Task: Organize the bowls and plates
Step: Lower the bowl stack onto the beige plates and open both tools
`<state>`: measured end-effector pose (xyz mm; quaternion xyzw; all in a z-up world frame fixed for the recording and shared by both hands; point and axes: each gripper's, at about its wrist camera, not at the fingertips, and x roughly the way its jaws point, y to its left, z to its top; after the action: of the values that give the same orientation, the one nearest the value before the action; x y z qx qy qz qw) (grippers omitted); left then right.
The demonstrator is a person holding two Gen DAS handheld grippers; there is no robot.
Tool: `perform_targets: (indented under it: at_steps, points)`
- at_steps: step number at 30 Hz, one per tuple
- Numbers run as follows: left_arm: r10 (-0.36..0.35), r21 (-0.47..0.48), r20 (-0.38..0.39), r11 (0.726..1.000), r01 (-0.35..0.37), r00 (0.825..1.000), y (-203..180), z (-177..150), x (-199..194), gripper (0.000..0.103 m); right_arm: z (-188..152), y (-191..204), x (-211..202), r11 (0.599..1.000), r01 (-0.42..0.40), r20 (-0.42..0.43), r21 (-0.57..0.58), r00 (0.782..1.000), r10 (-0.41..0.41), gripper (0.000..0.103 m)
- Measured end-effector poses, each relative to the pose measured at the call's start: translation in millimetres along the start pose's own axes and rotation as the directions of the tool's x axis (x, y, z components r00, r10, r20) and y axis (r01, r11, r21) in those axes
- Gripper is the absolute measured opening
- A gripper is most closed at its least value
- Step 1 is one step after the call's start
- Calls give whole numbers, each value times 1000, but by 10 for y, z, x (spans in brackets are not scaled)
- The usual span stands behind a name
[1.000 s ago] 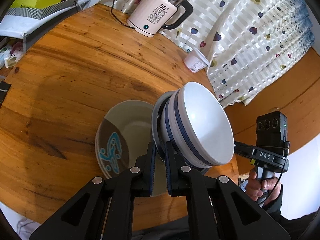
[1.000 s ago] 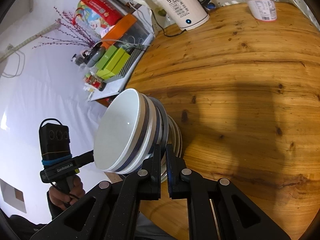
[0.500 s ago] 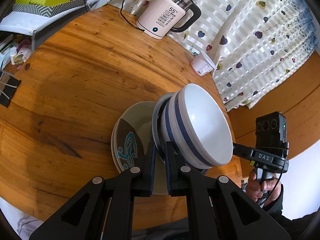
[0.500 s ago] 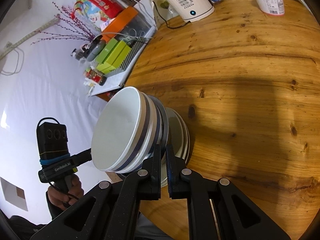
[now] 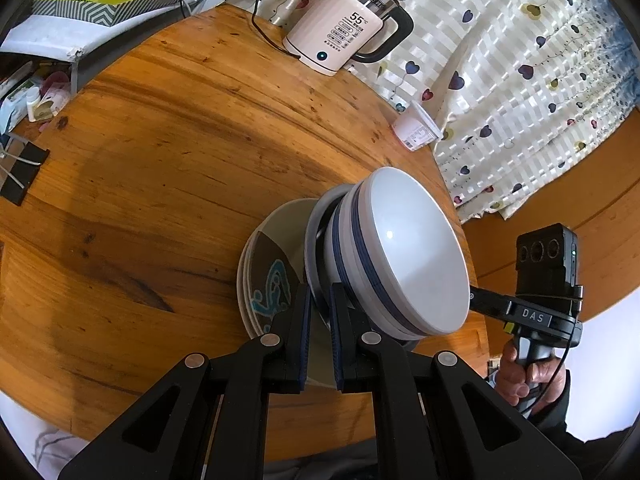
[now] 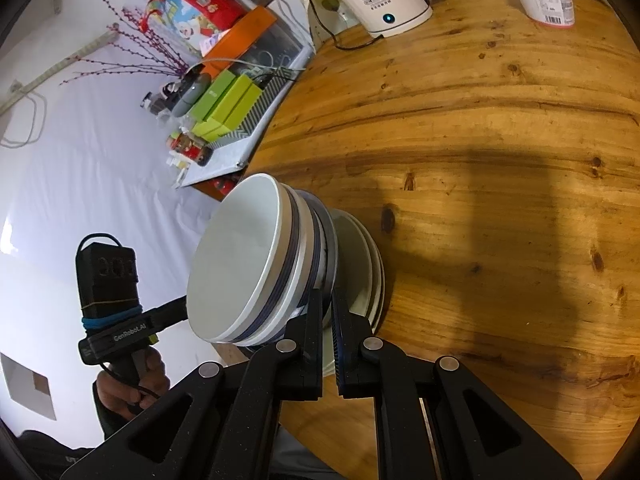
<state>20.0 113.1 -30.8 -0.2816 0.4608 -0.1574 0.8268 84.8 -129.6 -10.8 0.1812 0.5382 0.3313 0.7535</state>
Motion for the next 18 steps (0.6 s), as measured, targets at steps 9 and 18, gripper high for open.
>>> perform_targets:
  at_steps: [9,18]
  points:
    - [-2,-5,3,1000,2,1000,21,7,-10,8,1,-9,52,1000,3,-8,5,1000,-3,7]
    - [-9,-20,9,1000,9,1000,41,17,-13,8,2,-8,64,1000,8,-8,3,1000,-8,7]
